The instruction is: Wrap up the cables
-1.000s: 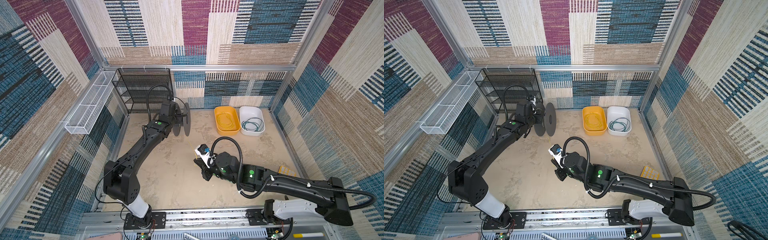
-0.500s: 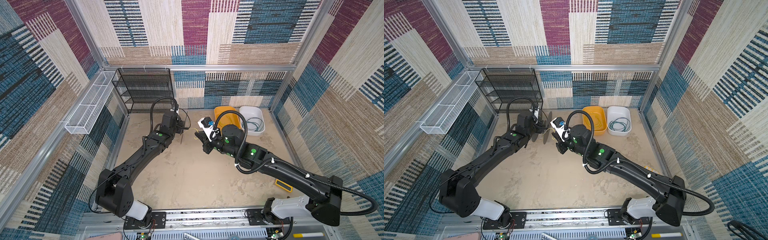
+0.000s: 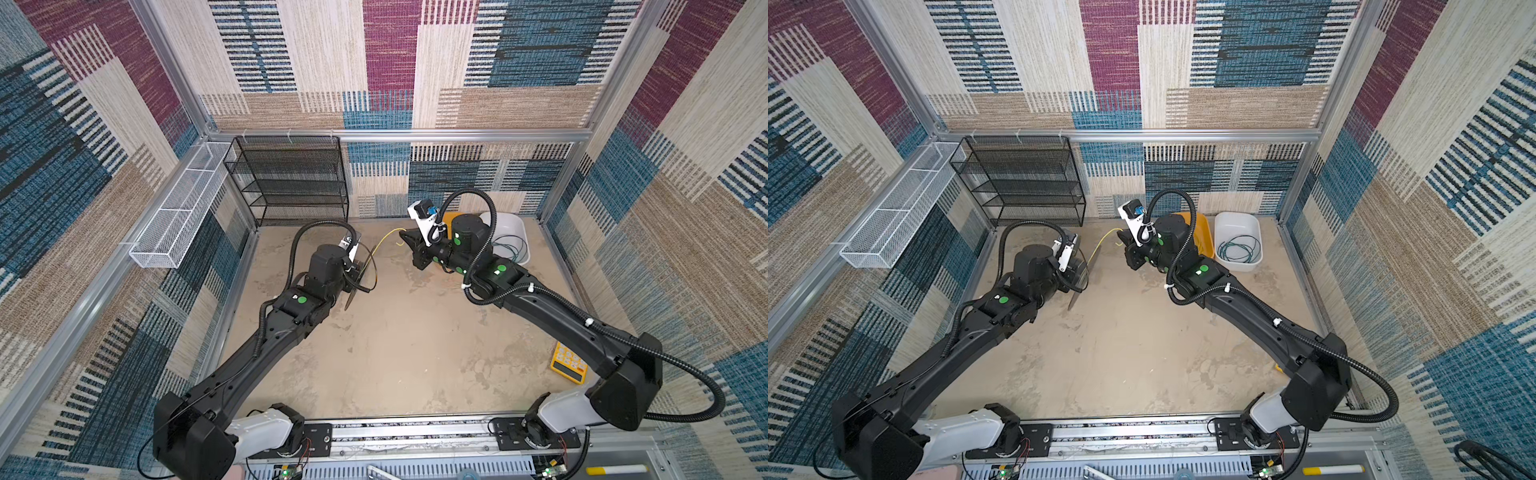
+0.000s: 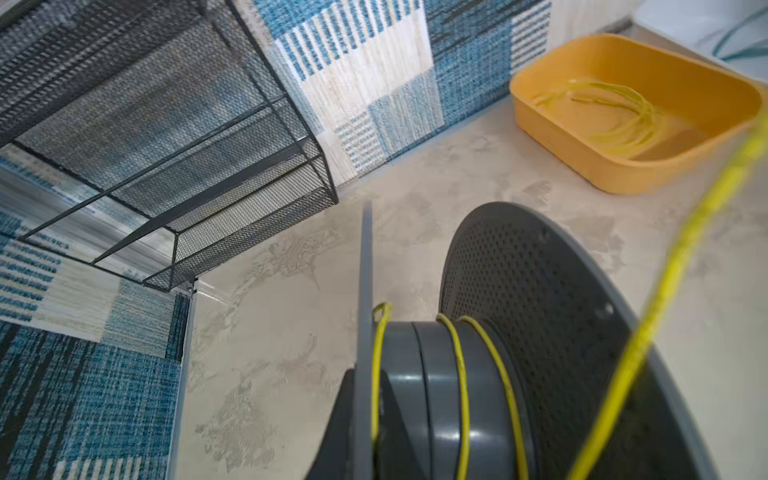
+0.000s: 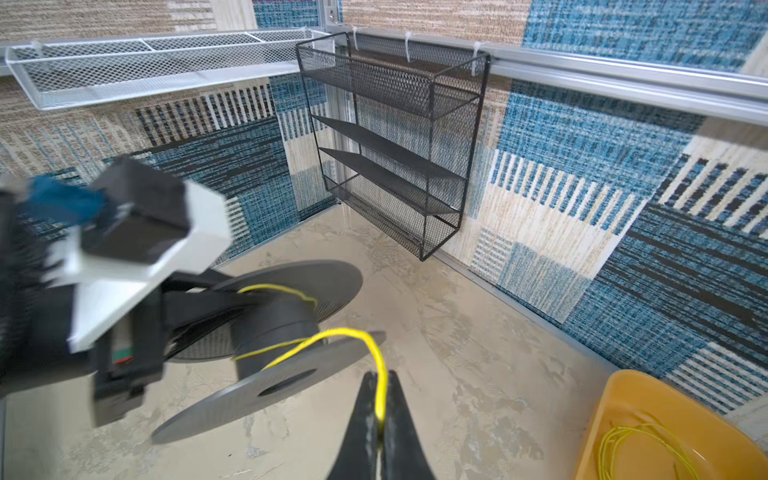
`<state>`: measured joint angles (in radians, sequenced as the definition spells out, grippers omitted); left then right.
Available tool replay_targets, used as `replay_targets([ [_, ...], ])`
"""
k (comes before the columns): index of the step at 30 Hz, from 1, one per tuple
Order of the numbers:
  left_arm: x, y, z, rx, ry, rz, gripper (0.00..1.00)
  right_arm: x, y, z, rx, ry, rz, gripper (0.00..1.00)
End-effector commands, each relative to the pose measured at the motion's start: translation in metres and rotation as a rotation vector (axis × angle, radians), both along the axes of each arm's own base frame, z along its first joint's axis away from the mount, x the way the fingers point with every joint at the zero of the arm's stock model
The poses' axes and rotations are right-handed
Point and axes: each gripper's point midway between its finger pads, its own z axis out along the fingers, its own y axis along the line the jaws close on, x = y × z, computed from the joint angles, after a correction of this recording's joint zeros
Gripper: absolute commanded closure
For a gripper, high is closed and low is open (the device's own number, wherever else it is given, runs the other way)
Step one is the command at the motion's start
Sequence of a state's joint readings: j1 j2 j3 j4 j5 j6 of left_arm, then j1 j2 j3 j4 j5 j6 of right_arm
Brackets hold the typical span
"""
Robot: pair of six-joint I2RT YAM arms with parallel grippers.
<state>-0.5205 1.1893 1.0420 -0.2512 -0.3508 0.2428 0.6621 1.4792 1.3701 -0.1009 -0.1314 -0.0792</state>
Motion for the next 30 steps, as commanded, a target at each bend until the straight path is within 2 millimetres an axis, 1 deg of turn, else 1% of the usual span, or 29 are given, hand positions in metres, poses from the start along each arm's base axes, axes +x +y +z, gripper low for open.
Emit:
replay_targets([
  [1,-0.022,-0.002,-0.009,0.076,0.042,-0.091,1.00,0.017,-0.005,0.023,0.067,-0.074,-0.017,1.00],
  [3,-0.034,-0.002,-0.005,0.058,0.037,-0.114,1.00,0.029,-0.011,0.017,0.063,-0.066,-0.036,1.00],
  [5,-0.049,-0.003,-0.001,0.038,0.056,-0.155,1.00,0.045,-0.020,0.006,0.050,-0.051,-0.061,1.00],
  [7,-0.062,-0.005,0.005,0.009,0.070,-0.196,1.00,0.059,-0.027,-0.014,0.029,-0.020,-0.083,1.00],
  [10,-0.082,-0.013,0.014,-0.053,0.102,-0.272,1.00,0.073,-0.032,-0.047,-0.004,0.018,-0.093,1.00],
  [13,-0.097,-0.021,0.027,-0.124,0.125,-0.331,1.00,0.078,-0.032,-0.079,-0.020,0.045,-0.084,1.00],
  [15,-0.102,-0.024,0.040,-0.168,0.122,-0.346,1.00,0.081,-0.033,-0.096,-0.026,0.070,-0.090,1.00],
  [17,-0.105,-0.029,0.054,-0.228,0.119,-0.369,1.00,0.079,-0.032,-0.114,-0.026,0.087,-0.079,1.00],
  [19,-0.106,-0.033,0.069,-0.296,0.117,-0.383,1.00,0.073,-0.029,-0.130,-0.017,0.118,-0.054,1.00],
  [21,-0.101,-0.033,0.088,-0.364,0.093,-0.368,1.00,0.065,-0.028,-0.143,0.009,0.145,-0.029,1.00],
  [23,-0.093,-0.030,0.108,-0.450,0.077,-0.348,1.00,0.053,-0.026,-0.161,0.037,0.186,0.002,1.00],
  [25,-0.083,-0.027,0.126,-0.546,0.067,-0.335,1.00,0.041,-0.021,-0.174,0.061,0.216,0.031,1.00],
  [30,-0.054,-0.020,0.159,-0.739,0.008,-0.293,1.00,0.009,0.000,-0.193,0.088,0.256,0.100,1.00],
])
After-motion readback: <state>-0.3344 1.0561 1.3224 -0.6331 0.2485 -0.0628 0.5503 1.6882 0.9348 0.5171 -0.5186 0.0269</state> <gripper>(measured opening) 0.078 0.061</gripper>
